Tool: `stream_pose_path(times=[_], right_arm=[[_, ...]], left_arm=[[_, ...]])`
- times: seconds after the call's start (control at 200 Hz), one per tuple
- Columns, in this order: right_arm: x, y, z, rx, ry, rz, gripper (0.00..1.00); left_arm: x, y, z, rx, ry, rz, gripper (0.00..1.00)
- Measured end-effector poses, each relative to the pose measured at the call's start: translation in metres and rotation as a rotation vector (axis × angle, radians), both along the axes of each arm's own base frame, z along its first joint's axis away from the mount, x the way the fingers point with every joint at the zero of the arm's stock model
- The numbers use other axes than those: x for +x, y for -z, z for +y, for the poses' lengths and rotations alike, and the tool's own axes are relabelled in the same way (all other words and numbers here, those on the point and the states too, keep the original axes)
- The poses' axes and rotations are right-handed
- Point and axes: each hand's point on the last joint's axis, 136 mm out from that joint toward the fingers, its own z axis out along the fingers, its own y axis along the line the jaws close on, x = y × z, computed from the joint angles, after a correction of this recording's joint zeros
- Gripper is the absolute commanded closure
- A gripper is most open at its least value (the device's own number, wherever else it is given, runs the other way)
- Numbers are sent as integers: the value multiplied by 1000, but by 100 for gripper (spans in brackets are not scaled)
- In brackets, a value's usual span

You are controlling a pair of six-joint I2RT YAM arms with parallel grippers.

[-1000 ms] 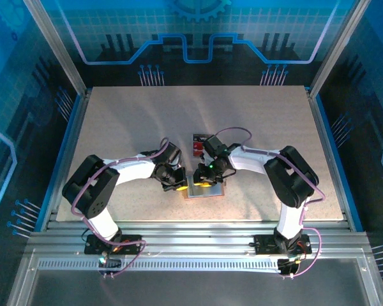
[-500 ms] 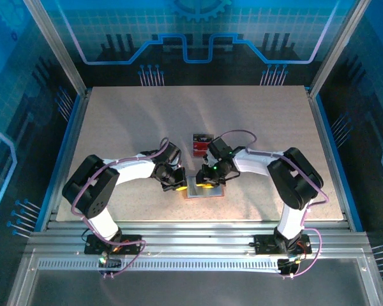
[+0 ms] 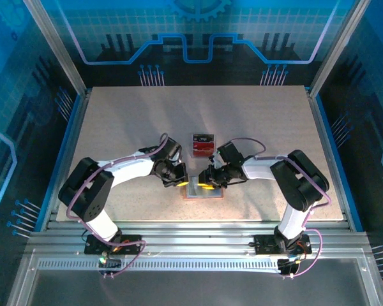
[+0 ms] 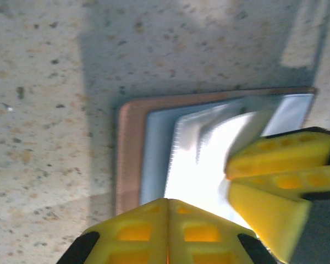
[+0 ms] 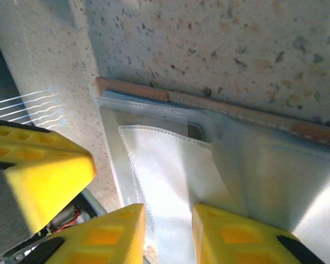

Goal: Take the credit cards out of the card holder

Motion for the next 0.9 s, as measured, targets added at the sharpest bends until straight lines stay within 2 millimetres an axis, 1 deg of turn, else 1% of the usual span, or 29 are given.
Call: stream_pose_path(times=[0.13, 0.25, 0.42, 0.62, 0.9], right_arm=[[0, -2, 1, 48, 15, 1, 71], [0, -3, 2, 83, 25, -2, 72], [2, -4, 1, 127, 43, 0, 72], [2, -5, 1, 154, 47, 3, 72], [2, -5, 0, 171, 49, -4, 72]], left_arm=[[3, -14, -11, -27, 2, -26, 87], [1, -15, -16, -33, 7, -27, 86], [-3, -10, -21, -30, 2, -4, 80], [-2, 0, -25, -40, -25, 10, 72], [-3, 5, -26, -36, -28, 19, 69]])
